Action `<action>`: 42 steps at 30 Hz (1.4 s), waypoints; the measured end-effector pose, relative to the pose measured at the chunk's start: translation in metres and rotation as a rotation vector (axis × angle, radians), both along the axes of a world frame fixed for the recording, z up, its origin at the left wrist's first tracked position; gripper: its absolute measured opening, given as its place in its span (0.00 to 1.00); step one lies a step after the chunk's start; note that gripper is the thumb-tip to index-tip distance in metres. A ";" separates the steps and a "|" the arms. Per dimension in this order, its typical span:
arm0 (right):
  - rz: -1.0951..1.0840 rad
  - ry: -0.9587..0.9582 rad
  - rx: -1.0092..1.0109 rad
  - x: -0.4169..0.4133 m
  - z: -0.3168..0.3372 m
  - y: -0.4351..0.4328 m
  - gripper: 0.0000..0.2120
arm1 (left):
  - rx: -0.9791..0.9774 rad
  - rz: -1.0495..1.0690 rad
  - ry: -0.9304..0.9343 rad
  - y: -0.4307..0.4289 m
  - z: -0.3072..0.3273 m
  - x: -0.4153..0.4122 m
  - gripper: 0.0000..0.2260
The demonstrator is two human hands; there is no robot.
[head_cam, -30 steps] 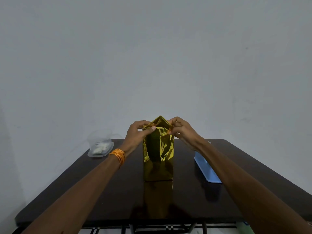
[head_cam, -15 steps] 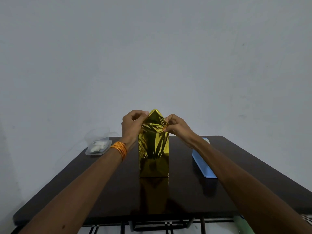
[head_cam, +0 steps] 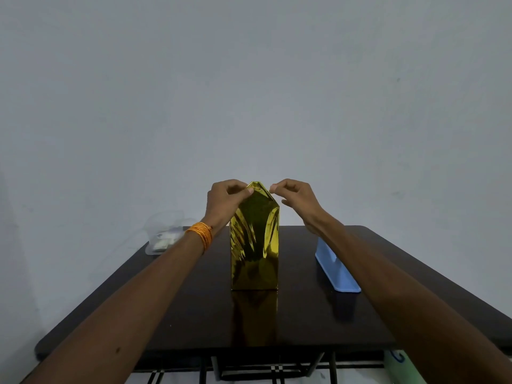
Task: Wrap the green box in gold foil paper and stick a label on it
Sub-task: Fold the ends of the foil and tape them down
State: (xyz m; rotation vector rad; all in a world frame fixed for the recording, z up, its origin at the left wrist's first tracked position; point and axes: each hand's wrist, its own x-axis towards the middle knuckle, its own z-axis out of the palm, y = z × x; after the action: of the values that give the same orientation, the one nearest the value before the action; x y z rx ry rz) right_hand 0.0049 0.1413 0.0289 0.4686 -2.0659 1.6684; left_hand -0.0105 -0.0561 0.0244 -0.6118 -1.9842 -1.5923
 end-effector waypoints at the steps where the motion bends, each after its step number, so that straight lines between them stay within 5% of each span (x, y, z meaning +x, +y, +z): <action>1: -0.008 0.002 0.003 0.002 0.001 0.000 0.07 | 0.012 0.011 0.017 0.002 0.002 0.001 0.03; 7: -0.110 0.012 0.009 0.012 -0.002 0.019 0.07 | 0.098 0.148 0.201 0.016 0.010 0.018 0.05; 15: -0.371 -0.039 0.007 0.036 -0.017 0.077 0.05 | -0.055 0.135 0.463 0.075 0.010 0.053 0.05; 27: -0.582 -0.363 0.147 0.062 -0.089 0.160 0.13 | -0.262 -0.157 -0.091 0.178 -0.079 0.029 0.05; 30: -0.540 -0.462 0.122 0.060 -0.099 0.163 0.14 | -0.446 -0.201 -0.219 0.189 -0.103 0.021 0.09; 33: -0.467 -0.545 0.042 0.057 -0.103 0.159 0.11 | -0.562 -0.191 -0.229 0.195 -0.125 0.015 0.16; 42: -0.420 -0.621 -0.121 0.043 -0.100 0.153 0.09 | -0.491 -0.221 -0.178 0.200 -0.138 -0.001 0.15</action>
State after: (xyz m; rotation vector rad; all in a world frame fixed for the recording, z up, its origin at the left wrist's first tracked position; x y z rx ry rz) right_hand 0.0484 0.2942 -0.0714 -0.5634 -2.2309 1.7922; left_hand -0.0112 0.1436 -0.1138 -0.9288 -2.5440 -1.3123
